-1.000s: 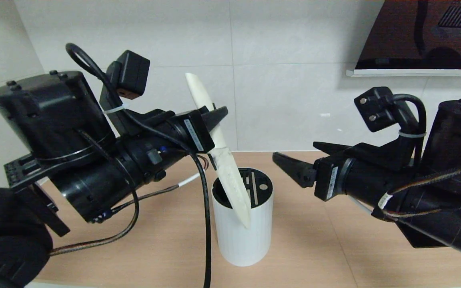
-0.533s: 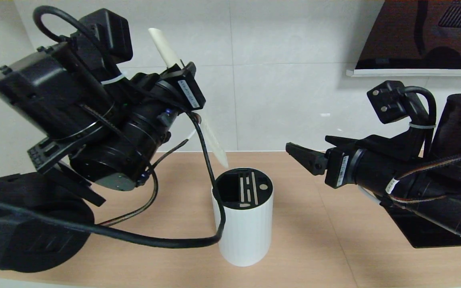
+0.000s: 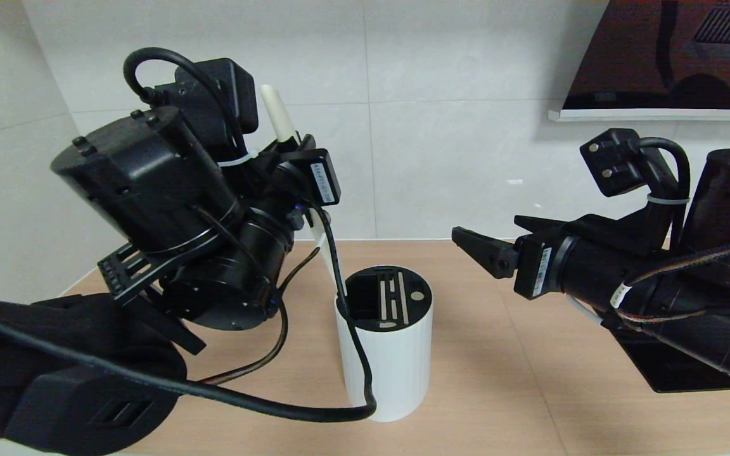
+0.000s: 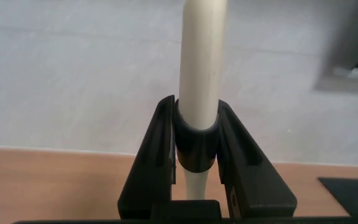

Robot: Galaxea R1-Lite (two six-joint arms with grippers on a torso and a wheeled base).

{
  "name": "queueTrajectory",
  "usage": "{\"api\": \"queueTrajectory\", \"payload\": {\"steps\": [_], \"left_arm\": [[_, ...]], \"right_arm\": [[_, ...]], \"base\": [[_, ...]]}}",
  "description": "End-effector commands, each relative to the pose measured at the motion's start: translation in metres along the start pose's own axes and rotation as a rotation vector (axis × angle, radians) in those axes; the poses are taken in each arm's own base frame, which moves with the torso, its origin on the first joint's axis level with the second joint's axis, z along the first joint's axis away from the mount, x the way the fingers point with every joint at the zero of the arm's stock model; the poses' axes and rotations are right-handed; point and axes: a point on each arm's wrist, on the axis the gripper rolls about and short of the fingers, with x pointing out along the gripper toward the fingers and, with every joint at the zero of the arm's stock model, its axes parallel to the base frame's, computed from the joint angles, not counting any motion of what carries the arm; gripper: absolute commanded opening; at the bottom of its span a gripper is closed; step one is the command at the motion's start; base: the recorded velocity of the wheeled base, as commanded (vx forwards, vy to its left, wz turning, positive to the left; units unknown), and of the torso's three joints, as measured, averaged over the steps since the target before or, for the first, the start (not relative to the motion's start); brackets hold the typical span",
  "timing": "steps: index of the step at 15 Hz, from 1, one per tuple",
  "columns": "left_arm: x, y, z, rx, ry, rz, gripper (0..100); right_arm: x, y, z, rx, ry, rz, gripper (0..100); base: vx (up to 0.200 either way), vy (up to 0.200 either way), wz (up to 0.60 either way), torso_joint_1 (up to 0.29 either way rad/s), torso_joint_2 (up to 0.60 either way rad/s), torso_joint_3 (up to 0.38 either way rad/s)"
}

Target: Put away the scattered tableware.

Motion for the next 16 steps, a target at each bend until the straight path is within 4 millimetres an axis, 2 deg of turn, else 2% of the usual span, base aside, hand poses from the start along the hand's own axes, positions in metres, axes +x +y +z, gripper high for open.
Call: {"api": "queueTrajectory", "payload": {"steps": [1, 5, 7, 16], "left_arm": [[-0.005, -0.007, 0.000, -0.011, 0.004, -0.019, 0], [0.001, -0.015, -0.014, -0.028, 0.029, -0.023, 0], [0.005, -0.019, -0.029, -0.016, 0.057, -0.023, 0], [0.008, -0.024, -0.055, -0.006, 0.110, -0.022, 0]], "right_arm": [[0.001, 0.000, -0.001, -0.001, 0.005, -0.001, 100], [0.001, 0.000, -0.001, -0.001, 0.005, -0.001, 100], [0.001, 0.000, -0.002, -0.001, 0.008, -0.001, 100], [0.002, 0.000, -0.004, -0.002, 0.013, -0.002, 100]], "base": [[0.000, 0.000, 0.00, 0.000, 0.00, 0.000], [0.000, 0.000, 0.00, 0.000, 0.00, 0.000], [0.000, 0.000, 0.00, 0.000, 0.00, 0.000], [0.000, 0.000, 0.00, 0.000, 0.00, 0.000]]}}
